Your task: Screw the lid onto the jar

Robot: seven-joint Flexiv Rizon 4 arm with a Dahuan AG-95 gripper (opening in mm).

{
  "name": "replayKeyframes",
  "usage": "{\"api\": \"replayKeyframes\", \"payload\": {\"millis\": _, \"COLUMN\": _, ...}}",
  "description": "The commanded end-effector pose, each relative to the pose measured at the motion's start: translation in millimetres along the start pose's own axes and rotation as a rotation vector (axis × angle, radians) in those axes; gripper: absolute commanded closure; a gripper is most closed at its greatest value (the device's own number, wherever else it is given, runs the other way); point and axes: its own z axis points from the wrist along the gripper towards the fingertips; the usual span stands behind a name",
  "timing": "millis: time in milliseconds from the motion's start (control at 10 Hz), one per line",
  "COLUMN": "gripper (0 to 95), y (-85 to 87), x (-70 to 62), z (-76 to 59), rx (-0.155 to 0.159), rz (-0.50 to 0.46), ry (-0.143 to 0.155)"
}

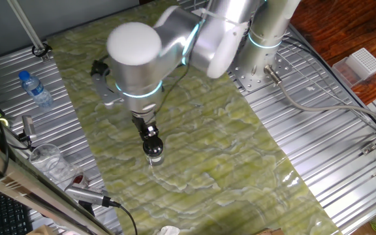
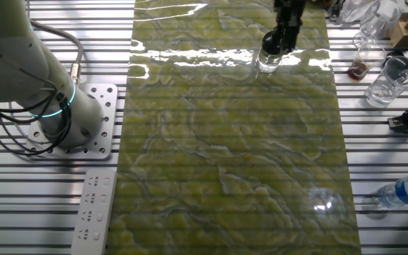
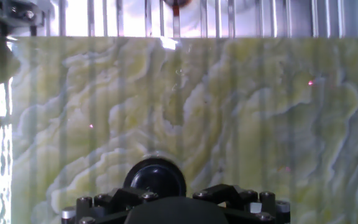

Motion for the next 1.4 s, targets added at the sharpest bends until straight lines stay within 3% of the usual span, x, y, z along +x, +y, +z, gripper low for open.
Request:
{"api": "replayKeyframes", "payload": {"millis": 100, "gripper": 19.0, "y": -0.2, "x": 1.2, "z": -2.0, "rx": -0.004, "rz": 0.001, "ry": 0.014}}
{"api": "replayKeyframes", "payload": {"millis": 500, "gripper": 19.0, "y": -0.2, "x": 1.2, "z": -2.0, "rx": -0.019, "rz": -0.045, "ry": 0.043}}
{"api": "replayKeyframes", "payload": {"millis": 800, "gripper": 19.0, "y": -0.2, "x": 1.2, "z": -2.0, "rx": -0.057, "rz": -0.141, "ry": 0.109}}
{"api": "replayKeyframes", "payload": {"millis": 1100, "gripper": 19.0, "y": -0.2, "x": 1.2, "z": -2.0, "rx": -0.078, "rz": -0.222, "ry": 0.142}}
{"api": "replayKeyframes", "payload": {"millis": 1400, "gripper": 19.0, "y": -0.2, "x": 1.2, "z": -2.0, "rx": -0.088, "rz": -0.208, "ry": 0.126}}
